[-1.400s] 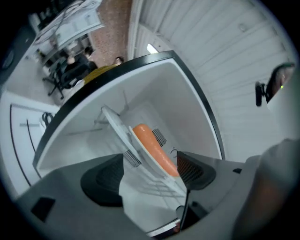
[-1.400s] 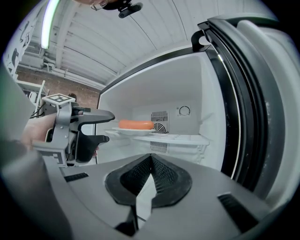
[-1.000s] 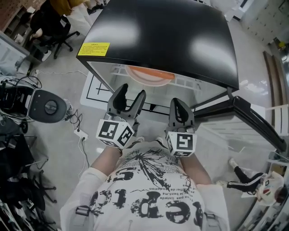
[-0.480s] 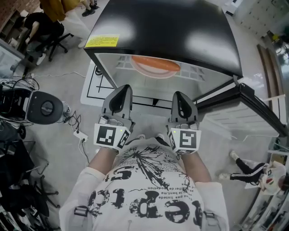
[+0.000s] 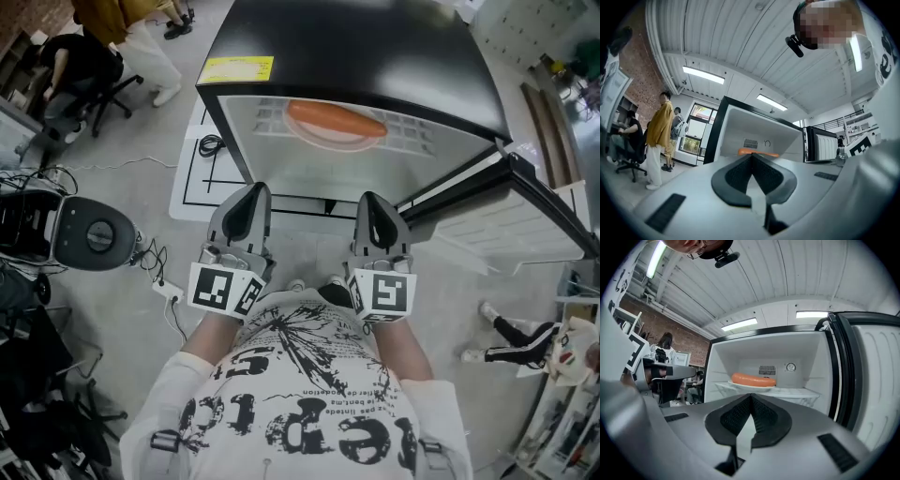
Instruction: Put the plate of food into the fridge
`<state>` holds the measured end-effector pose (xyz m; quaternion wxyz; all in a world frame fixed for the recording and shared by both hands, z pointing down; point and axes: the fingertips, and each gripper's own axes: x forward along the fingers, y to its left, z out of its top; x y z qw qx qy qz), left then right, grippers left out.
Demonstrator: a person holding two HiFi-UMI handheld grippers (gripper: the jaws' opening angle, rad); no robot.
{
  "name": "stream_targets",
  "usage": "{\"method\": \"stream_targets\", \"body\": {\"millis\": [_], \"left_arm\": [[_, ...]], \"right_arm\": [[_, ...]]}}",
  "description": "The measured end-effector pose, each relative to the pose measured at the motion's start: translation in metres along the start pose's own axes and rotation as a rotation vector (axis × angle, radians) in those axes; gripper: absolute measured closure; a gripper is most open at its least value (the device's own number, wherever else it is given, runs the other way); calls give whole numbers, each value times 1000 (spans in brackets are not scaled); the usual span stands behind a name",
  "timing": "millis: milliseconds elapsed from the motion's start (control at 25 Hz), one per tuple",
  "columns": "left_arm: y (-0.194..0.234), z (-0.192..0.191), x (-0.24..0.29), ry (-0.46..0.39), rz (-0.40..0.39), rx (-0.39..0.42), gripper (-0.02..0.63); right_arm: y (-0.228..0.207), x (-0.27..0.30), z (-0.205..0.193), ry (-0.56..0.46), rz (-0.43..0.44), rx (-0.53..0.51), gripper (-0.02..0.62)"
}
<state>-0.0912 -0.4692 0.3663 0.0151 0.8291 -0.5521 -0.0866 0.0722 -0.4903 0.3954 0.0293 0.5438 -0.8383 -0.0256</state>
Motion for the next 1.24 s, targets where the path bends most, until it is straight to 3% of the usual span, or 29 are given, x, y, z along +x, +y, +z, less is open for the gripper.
{"method": "stream_targets", "body": {"millis": [280,520,760,1240], "left_arm": [[9,-20,2,44,-27,-24,600],[-8,-12,4,26,-122,13,601],[-10,-17,9,46,-115,47,601],[2,-28,22,81,-93,-23,600]], "right_arm": [[8,-5,-13,27,-10,29,594],[7,-7,-9,12,-43,-20,594],[11,-3,-8,7,-38,-32,594],[11,5,-4,6,-48,-64,594]]}}
